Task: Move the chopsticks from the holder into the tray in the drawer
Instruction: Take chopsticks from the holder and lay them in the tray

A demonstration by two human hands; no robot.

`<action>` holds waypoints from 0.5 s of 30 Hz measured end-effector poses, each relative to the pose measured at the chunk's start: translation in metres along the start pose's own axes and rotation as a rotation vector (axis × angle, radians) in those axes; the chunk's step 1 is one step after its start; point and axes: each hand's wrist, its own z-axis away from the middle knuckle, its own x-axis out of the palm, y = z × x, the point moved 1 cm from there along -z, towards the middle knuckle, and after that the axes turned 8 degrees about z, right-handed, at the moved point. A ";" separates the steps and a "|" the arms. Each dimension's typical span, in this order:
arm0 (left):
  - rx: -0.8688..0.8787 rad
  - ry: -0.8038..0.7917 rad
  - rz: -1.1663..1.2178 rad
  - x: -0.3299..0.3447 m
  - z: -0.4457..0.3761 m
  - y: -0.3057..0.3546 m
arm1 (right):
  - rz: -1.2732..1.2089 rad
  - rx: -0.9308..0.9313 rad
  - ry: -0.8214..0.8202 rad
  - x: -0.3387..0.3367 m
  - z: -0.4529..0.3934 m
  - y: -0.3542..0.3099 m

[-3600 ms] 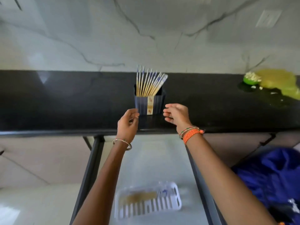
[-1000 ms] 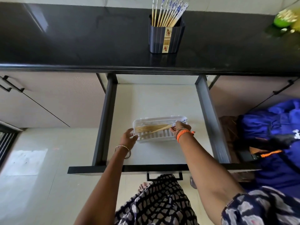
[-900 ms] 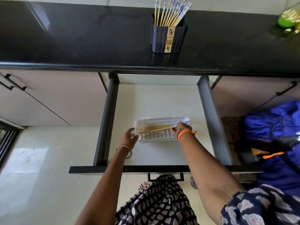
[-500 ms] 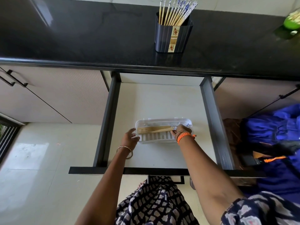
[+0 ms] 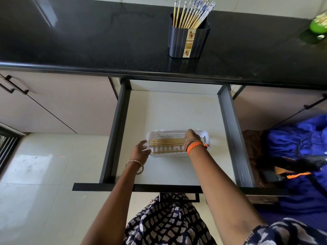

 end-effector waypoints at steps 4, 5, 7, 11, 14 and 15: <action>0.006 -0.001 -0.008 -0.001 0.001 0.001 | -0.199 0.074 -0.170 0.004 -0.004 0.002; 0.007 -0.002 -0.008 -0.001 0.001 0.001 | -0.213 0.097 -0.189 0.004 -0.009 0.004; 0.013 0.001 -0.017 -0.001 0.002 0.000 | -0.194 0.103 -0.199 0.004 -0.020 0.008; 0.012 0.003 -0.024 0.000 0.002 0.002 | -0.195 0.112 -0.194 -0.001 -0.029 0.010; 0.019 0.033 -0.018 -0.001 0.004 0.006 | -0.317 0.117 -0.290 -0.009 -0.026 0.002; 0.041 0.070 -0.019 -0.001 0.005 0.010 | -0.346 0.117 -0.331 -0.013 -0.023 -0.005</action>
